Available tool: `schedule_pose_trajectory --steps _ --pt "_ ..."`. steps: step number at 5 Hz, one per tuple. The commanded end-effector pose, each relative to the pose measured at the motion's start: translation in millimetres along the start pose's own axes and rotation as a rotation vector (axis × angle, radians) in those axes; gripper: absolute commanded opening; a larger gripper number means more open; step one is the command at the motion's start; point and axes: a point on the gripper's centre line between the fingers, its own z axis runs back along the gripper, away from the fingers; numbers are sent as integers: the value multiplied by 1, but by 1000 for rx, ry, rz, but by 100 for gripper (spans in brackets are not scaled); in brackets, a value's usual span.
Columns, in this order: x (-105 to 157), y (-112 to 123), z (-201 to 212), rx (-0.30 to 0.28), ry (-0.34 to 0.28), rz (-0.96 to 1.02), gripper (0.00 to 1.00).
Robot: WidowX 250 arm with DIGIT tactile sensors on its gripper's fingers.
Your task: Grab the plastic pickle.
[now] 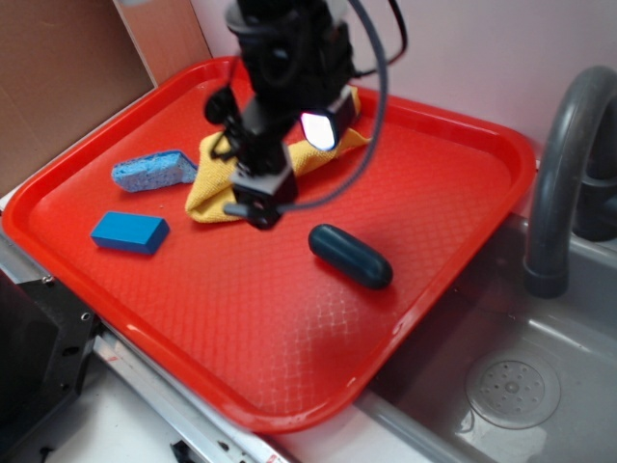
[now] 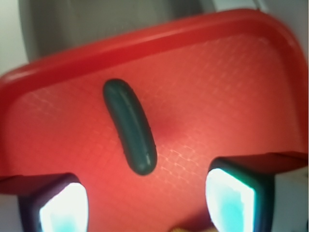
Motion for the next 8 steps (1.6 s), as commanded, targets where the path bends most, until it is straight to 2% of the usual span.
schedule_pose_trajectory --steps 1,2,3,4,5,6,7,8 --pt "15 -3 -44 -7 121 0 100" --pt "24 -8 -54 -13 133 -62 100" --pt "30 -15 -63 -10 177 -74 66" --pt "30 -14 -61 3 164 -87 0" --pt "29 -13 -62 4 167 -73 0" --pt "18 -10 -29 24 134 109 0" --pt "-9 -5 17 22 -59 351 0" --pt "-29 -8 65 40 -95 601 0"
